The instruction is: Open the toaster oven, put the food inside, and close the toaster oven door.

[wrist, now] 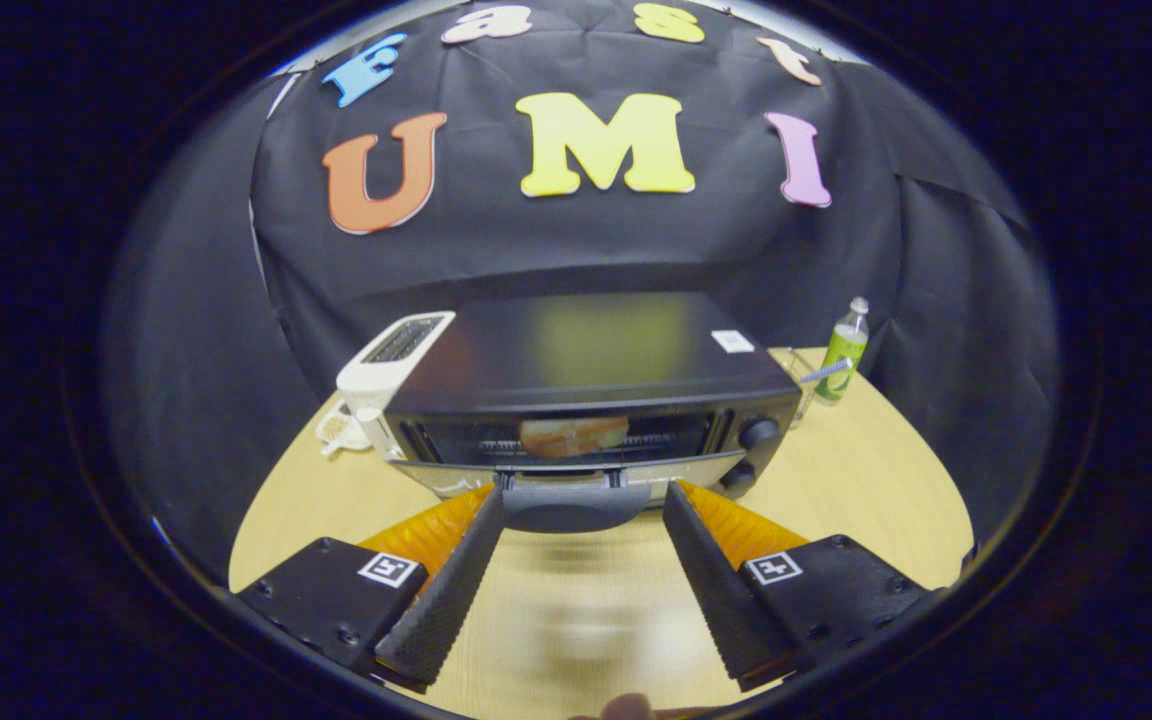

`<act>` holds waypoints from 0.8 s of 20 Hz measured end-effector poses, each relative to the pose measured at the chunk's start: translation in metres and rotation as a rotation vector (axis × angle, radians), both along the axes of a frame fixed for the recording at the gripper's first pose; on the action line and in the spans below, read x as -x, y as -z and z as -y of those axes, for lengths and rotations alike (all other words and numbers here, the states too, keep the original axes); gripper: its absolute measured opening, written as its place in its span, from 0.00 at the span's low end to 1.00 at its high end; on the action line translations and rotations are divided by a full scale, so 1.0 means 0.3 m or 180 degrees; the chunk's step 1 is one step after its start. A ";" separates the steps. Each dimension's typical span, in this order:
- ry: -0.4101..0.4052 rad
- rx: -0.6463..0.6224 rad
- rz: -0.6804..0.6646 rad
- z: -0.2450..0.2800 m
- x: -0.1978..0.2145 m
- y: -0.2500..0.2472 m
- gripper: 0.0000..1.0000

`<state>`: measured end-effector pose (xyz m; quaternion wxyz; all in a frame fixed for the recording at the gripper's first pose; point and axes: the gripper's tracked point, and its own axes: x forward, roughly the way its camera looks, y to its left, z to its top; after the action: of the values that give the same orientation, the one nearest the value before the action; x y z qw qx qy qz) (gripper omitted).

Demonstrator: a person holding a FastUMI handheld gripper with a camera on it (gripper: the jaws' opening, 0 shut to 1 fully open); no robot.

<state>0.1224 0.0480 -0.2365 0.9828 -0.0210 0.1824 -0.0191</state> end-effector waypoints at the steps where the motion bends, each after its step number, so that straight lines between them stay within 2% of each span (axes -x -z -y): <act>1: -0.0011 0.0022 0.0100 0.002 0.014 -0.069 1.00; 5: -0.0061 0.0087 0.0546 0.006 0.094 -0.344 1.00; 10: 0.0001 0.0043 0.0955 0.023 0.247 -0.628 1.00; 12: -0.0014 0.0051 0.1070 0.021 0.321 -0.694 1.00; 16: -0.0059 0.0012 0.1188 0.017 0.441 -0.711 1.00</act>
<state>-0.0100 0.0430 -0.0231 0.9997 -0.0207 -0.0033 -0.0140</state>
